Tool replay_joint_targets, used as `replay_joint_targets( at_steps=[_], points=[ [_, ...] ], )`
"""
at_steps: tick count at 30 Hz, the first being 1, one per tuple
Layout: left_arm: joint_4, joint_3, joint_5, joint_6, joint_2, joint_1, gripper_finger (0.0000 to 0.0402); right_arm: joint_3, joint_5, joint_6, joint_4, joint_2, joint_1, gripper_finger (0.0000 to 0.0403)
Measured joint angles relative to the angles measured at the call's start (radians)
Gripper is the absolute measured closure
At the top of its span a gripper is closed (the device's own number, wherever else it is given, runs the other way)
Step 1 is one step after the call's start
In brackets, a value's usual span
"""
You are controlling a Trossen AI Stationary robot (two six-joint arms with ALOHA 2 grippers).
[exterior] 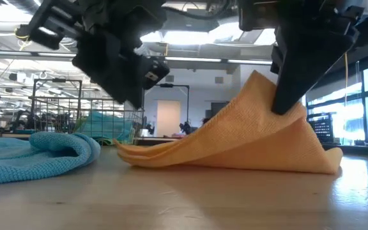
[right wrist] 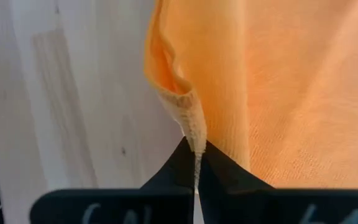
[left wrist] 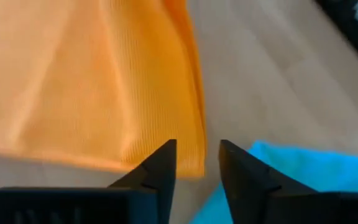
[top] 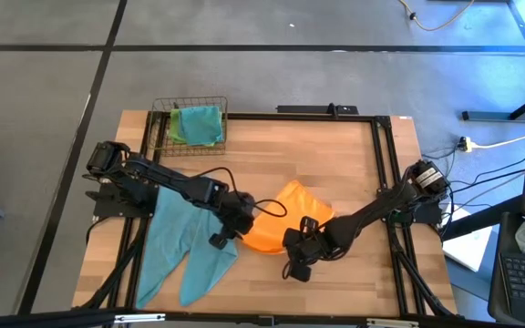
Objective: Fold microfiber towels
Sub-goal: Fold the orange microfiber cloth
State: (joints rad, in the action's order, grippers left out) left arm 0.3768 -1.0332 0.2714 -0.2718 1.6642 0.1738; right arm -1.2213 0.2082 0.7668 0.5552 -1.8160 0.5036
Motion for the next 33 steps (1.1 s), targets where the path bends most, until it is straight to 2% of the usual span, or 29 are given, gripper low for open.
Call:
replay_joint_targets(
  at_steps=[5, 10, 14, 24, 30, 33],
  points=[
    [-0.136, 0.0, 0.079, 0.042, 0.0, 0.001, 0.0261, 0.0, 0.055, 0.019, 0.001, 0.0, -0.002, 0.04],
    [-0.174, 0.0, 0.089, 0.059, 0.01, 0.005, 0.0252, 0.0, 0.11, 0.063, 0.004, 0.0, -0.009, 0.04],
    [-0.175, 0.0, 0.077, 0.079, 0.034, 0.005, 0.0252, -0.019, 0.154, 0.061, 0.006, 0.0, -0.009, 0.04],
    [-0.202, 0.0, 0.061, 0.151, 0.1, 0.005, 0.0249, -0.095, 0.179, -0.008, 0.063, 0.0, -0.01, 0.04],
    [-0.216, 0.0, 0.057, 0.165, 0.099, 0.012, 0.0249, -0.124, 0.29, 0.036, 0.146, 0.0, -0.01, 0.04],
    [-0.213, 0.0, 0.012, 0.166, 0.099, 0.023, 0.0249, -0.124, 0.296, 0.036, 0.151, 0.0, -0.01, 0.0396]
  ],
)
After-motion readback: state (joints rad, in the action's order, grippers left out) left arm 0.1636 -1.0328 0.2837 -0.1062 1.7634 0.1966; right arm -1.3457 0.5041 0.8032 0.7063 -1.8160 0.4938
